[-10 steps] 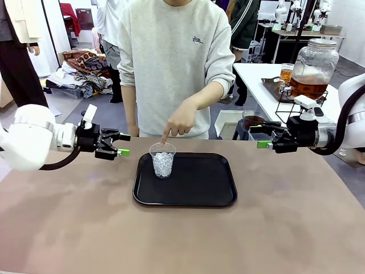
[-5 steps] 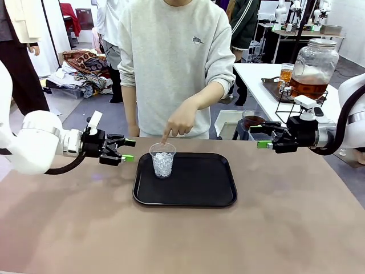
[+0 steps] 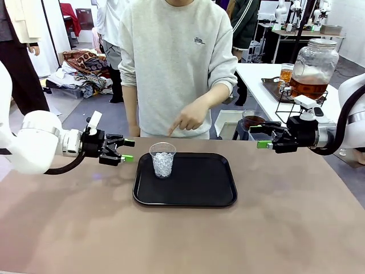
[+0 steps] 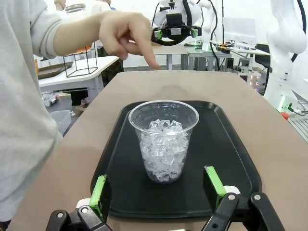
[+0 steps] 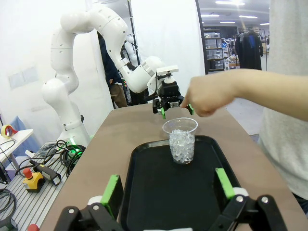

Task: Pour the drink into the iced cup.
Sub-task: Pick up the iced cup indicated by the human and present it to them.

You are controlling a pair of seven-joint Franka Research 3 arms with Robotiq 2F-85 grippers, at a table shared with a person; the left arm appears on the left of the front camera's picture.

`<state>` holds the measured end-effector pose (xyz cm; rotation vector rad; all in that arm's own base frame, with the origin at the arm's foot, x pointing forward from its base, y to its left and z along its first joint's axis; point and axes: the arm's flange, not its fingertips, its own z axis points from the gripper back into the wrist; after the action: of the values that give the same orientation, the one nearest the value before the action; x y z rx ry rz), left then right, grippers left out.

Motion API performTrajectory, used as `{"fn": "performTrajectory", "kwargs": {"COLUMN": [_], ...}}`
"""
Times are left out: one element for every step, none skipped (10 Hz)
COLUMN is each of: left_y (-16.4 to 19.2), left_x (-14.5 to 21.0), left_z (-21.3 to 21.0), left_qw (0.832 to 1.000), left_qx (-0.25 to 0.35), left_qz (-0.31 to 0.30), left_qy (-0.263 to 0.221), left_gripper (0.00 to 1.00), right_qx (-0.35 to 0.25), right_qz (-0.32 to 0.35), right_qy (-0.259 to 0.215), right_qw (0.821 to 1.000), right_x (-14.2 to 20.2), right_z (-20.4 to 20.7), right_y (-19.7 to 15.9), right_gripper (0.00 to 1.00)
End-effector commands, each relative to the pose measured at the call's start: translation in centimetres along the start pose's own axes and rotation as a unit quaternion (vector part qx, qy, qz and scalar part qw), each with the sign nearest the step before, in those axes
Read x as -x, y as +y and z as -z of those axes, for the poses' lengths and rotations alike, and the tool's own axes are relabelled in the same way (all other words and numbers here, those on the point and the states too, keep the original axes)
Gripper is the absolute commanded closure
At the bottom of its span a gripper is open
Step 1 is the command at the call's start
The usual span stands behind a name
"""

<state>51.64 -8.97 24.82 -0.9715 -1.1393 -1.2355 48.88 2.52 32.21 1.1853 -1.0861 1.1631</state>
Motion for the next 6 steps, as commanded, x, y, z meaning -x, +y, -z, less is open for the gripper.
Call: {"fn": "performTrajectory", "kwargs": {"left_y": [-0.1,-0.1,0.0,0.1,0.2,0.1], "left_x": [0.8,1.3,1.7,2.2,2.6,2.8], "left_z": [1.1,1.6,2.1,2.6,3.1,3.6], "left_qw": [1.0,1.0,1.0,1.0,1.0,1.0], "left_qx": [-0.006,-0.007,-0.009,-0.004,-0.004,-0.002], "left_qz": [0.009,0.01,0.01,0.013,0.012,0.012], "left_qy": [-0.005,-0.007,-0.012,-0.021,-0.022,-0.023], "left_gripper": [0.0,0.0,0.0,0.0,0.0,0.0], "right_qx": [-0.001,-0.001,-0.001,-0.001,-0.001,-0.001], "right_qz": [-0.002,-0.002,-0.002,-0.002,-0.002,-0.002], "right_qy": [0.001,0.001,0.001,0.001,0.001,0.001], "right_qw": [1.0,1.0,1.0,1.0,1.0,1.0], "right_x": [-0.3,-0.3,-0.3,-0.3,-0.3,-0.3], "right_z": [0.1,0.1,0.1,0.1,0.1,0.1], "right_y": [-0.1,-0.1,-0.1,-0.1,-0.1,-0.1], "right_gripper": [0.0,0.0,0.0,0.0,0.0,0.0]}}
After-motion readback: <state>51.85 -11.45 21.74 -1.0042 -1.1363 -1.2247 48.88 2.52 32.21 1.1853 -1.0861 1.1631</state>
